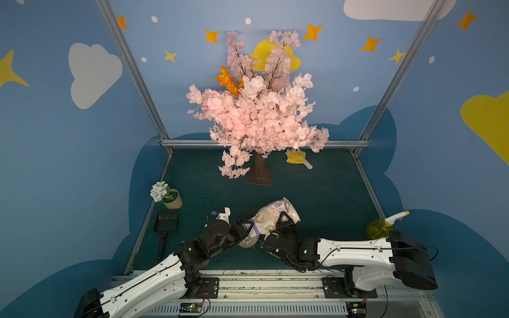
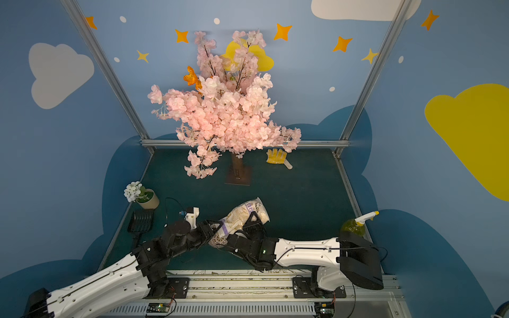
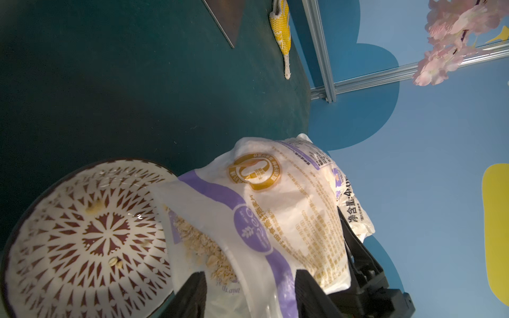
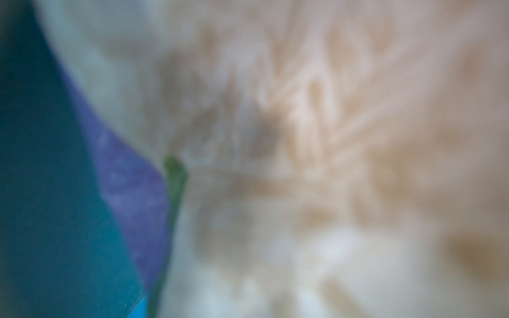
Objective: Pour the oats into the breakfast bowl
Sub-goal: Pour the oats into the bowl.
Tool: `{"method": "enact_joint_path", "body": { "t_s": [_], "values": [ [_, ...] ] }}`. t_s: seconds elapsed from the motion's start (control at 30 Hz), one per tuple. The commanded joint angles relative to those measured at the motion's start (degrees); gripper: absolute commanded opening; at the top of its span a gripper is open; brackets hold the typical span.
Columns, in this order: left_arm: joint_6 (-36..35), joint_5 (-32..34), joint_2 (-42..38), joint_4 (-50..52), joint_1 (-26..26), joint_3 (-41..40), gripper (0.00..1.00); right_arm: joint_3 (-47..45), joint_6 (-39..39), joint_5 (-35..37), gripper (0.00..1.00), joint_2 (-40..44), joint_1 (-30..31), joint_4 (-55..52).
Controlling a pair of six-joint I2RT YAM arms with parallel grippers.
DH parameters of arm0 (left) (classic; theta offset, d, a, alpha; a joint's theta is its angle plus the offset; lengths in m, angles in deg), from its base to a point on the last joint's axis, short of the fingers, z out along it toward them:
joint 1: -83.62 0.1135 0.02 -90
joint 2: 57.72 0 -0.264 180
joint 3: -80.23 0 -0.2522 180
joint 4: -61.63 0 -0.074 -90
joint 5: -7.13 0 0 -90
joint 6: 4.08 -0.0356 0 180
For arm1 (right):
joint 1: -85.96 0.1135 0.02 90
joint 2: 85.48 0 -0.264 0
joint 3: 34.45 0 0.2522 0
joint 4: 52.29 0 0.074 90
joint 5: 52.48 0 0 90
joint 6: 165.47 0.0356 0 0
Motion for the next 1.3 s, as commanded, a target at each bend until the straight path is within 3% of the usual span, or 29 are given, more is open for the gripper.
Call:
{"method": "enact_joint_path", "body": {
  "t_s": [0.0,0.53,0.93,1.27],
  "values": [
    [-0.1,0.9,0.2,-1.3,0.2,-0.7,0.51,0.7,-2.1,8.0,0.0,1.1,0.4,9.0],
    [0.3,0.9,1.6,-2.7,0.2,-1.9,0.27,-1.7,-7.9,9.1,0.0,0.0,1.0,13.7],
    [0.6,1.1,2.9,-3.4,0.2,-2.5,0.09,-3.1,-16.2,9.9,0.0,-1.4,1.2,23.7],
    [1.0,1.7,3.3,-3.5,0.3,-3.3,0.03,-3.6,-21.1,10.0,0.0,-0.7,1.6,28.8]
  ]
}}
